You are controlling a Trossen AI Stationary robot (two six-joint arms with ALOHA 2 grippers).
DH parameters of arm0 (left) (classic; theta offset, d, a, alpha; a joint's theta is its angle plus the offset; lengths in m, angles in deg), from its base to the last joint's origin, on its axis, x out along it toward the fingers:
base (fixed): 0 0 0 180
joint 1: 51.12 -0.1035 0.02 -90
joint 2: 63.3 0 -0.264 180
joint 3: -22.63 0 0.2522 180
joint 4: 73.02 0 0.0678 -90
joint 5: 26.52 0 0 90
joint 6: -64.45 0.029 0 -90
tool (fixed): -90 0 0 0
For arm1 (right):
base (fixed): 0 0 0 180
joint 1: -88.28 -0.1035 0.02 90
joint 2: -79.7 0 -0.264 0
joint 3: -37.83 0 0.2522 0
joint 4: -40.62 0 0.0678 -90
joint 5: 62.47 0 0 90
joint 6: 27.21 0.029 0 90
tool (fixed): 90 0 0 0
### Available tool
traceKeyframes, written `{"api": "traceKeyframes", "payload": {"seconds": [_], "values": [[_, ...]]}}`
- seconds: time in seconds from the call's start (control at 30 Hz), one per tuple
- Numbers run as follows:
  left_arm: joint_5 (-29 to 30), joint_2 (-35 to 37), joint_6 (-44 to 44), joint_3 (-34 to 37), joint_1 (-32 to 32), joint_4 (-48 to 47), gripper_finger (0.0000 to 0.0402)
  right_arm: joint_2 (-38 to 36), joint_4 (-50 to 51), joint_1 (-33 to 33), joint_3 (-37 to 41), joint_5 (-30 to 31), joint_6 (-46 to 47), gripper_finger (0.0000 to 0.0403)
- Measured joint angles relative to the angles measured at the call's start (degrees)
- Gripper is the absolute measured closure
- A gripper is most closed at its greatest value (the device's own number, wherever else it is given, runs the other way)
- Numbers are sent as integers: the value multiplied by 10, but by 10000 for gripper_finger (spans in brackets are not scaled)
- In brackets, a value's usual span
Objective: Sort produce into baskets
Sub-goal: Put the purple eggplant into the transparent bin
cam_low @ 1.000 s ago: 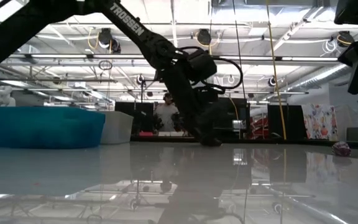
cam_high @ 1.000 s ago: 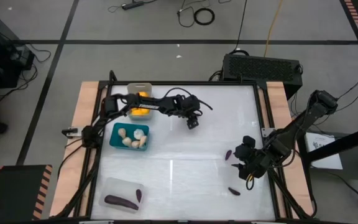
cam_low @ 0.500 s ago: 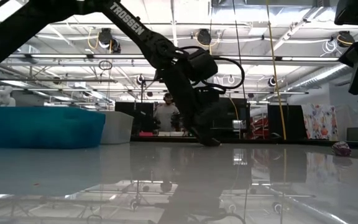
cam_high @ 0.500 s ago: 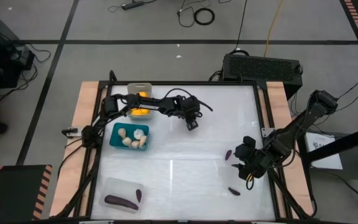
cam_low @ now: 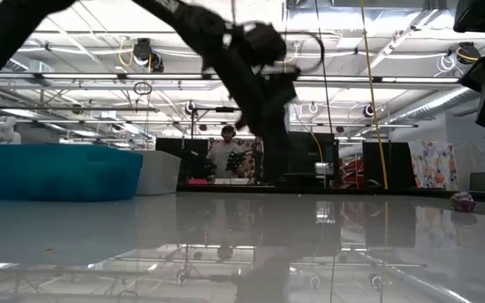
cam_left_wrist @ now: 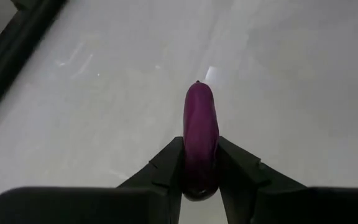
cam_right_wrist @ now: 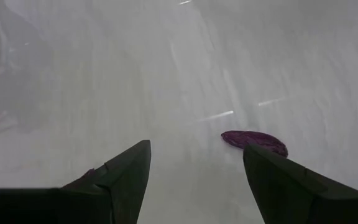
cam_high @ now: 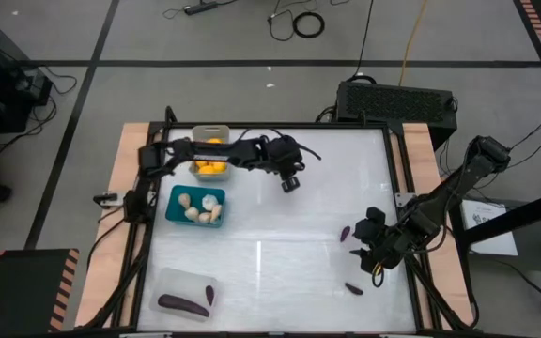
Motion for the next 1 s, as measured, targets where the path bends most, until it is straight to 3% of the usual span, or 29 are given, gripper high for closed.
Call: {"api": "traceKeyframes", "payload": {"seconds": [0.3, 0.57, 0.8, 1.0], "values": [[-8, 146, 8, 0, 47, -142, 315, 0, -14, 0, 0, 4, -14, 154], [-19, 250, -31, 0, 123, -319, 315, 0, -122, 33, 0, 8, -133, 154], [-13, 328, -154, 20, 233, -428, 315, 0, -214, 85, 0, 3, -267, 154], [25, 367, -299, 48, 367, -485, 315, 0, -251, 135, 0, -31, -359, 154]]}}
